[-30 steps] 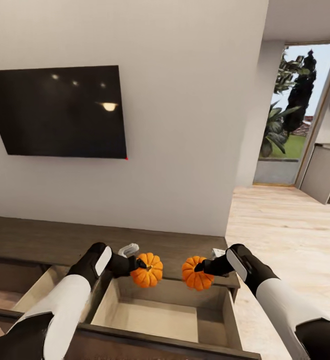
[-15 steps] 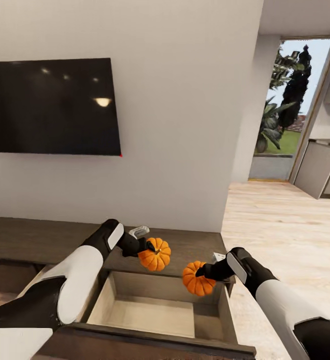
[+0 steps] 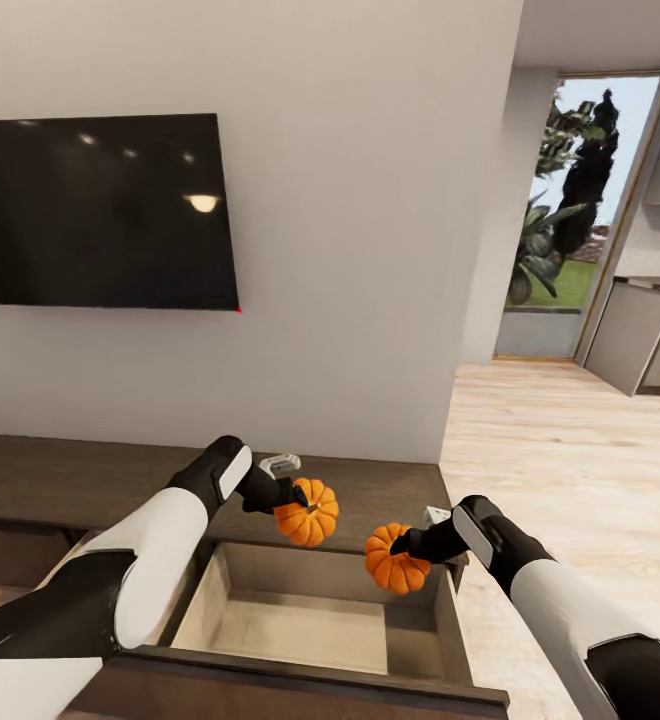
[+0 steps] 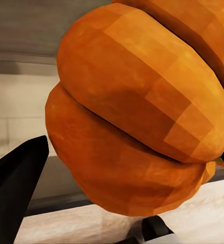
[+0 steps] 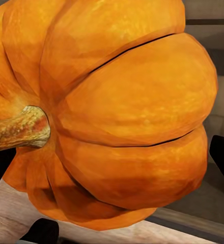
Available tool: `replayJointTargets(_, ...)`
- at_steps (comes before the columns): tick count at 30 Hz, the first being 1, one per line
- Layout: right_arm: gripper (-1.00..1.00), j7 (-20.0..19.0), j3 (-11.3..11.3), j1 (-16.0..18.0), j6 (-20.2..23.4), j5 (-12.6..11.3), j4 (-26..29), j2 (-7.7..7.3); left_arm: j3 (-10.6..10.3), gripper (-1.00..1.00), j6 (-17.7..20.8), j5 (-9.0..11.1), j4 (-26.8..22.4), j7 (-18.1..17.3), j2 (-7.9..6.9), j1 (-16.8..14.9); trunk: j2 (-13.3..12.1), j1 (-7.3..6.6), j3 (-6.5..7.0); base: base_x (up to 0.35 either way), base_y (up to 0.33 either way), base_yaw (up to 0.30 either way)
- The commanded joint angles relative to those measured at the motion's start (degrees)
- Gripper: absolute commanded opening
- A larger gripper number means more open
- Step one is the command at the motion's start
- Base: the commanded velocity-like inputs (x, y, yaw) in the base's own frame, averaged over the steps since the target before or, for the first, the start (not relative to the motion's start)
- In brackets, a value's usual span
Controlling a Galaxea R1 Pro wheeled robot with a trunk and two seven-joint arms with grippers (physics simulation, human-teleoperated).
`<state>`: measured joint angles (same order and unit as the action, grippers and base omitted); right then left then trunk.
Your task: Place each of the two pumpkins and all three candles from the living room inside a cabinet in the living room (use any cabinet), then make sure every cabinet is closed, and position the cauldron so it is next to a table in the living room.
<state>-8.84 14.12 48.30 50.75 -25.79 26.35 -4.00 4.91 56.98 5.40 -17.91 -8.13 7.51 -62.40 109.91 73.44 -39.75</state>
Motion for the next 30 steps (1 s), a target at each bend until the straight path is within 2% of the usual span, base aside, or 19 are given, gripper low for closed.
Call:
replayJointTargets(1, -1.0, -0.6, 0.3, 0.0, 0.1, 0.5, 0.1, -0.06, 0.4, -1.0, 0.3, 0.0, 0.0, 0.1, 0.03, 0.0, 0.0, -0.01, -0.06, 0.0, 0.0, 0.0)
replayJointTargets(8, -1.0, -0.6, 0.4, 0.1, 0.1, 0.6, 0.5, 0.39, 0.3, -1.0, 0.3, -0.3, 0.2, 0.6, -0.31, 0.1, 2.8, 1.53, -1.32, 0.0, 0.0, 0.0)
replayJointTargets(11, -1.0, -0.5, 0.4, 0.1, 0.3, 0.6, 0.6, 0.99, 0.3, -1.0, 0.2, -1.1, 0.3, 0.7, -0.31, 0.2, 4.0, 2.19, -1.86, 0.0, 0.0, 0.0)
replayJointTargets(12, -1.0, -0.5, 0.4, 0.3, 0.3, 0.6, 0.6, 1.22, 0.2, -1.0, 0.0, -1.8, 0.6, 0.8, -0.29, 0.3, 4.4, 2.41, -2.04, 0.0, 0.0, 0.0)
replayJointTargets(13, -1.0, -0.5, 0.4, 1.3, 0.5, 0.7, 0.3, 1.72, 0.2, -1.0, -2.7, -6.0, 2.6, 2.0, -0.18, 0.3, 4.8, 2.63, -2.22, 0.0, 0.0, 0.0)
replayJointTargets(14, -1.0, -0.5, 0.4, 1.9, 0.5, 0.8, 0.2, 1.9, 0.2, -1.0, -3.7, -7.6, 3.6, 2.9, -0.08, 0.3, 5.2, 2.85, -2.4, 0.0, 0.0, 0.0)
replayJointTargets(17, -1.0, -0.5, 0.4, 3.3, 0.7, 1.3, 0.0, 2.3, 0.3, -1.0, -5.5, -9.9, 6.2, 4.6, 0.18, 0.3, 6.4, 3.51, -2.93, 0.0, 0.0, 0.0)
replayJointTargets(19, -1.0, -0.1, 0.4, 4.3, 0.9, 1.6, -0.2, 2.6, 0.3, -1.0, -6.0, -10.5, 7.0, 5.1, 0.29, 0.3, 7.2, 3.95, -3.29, 0.0, 0.0, 0.0)
replayJointTargets(20, -1.0, 0.5, 0.4, 4.7, 1.1, 1.7, -0.4, 2.7, 0.3, -1.0, -6.1, -10.6, 7.2, 5.2, 0.31, 0.3, 7.6, 4.17, -3.47, 0.0, 0.0, 0.0)
replayJointTargets(22, -1.0, 3.8, 0.3, 5.7, 1.7, 1.9, -0.9, 3.21, 0.4, -1.0, -6.2, -10.8, 7.6, 5.4, 0.37, 0.3, 8.5, 4.61, -3.83, 0.0, 0.0, 0.0)
replayJointTargets(23, -1.0, 6.7, 0.2, 6.4, 2.2, 1.9, -1.0, 3.64, 0.4, -1.0, -6.3, -10.9, 7.8, 5.5, 0.38, 0.3, 8.9, 4.82, -4.01, 0.0, 0.0, 0.0)
replayJointTargets(26, -1.0, 11.1, 0.1, 7.3, 3.1, 1.8, -1.2, 4.26, 0.4, -1.0, -6.4, -11.1, 8.0, 5.5, 0.4, 0.3, 10.1, 5.48, -4.55, 0.0, 0.0, 0.0)
replayJointTargets(30, -1.0, 13.5, 0.1, 7.7, 3.8, 1.7, -1.4, 5.27, 0.4, -1.0, -6.4, -11.2, 8.0, 5.6, 0.4, 0.3, 11.7, 6.36, -5.27, 0.0, 0.0, 0.0)
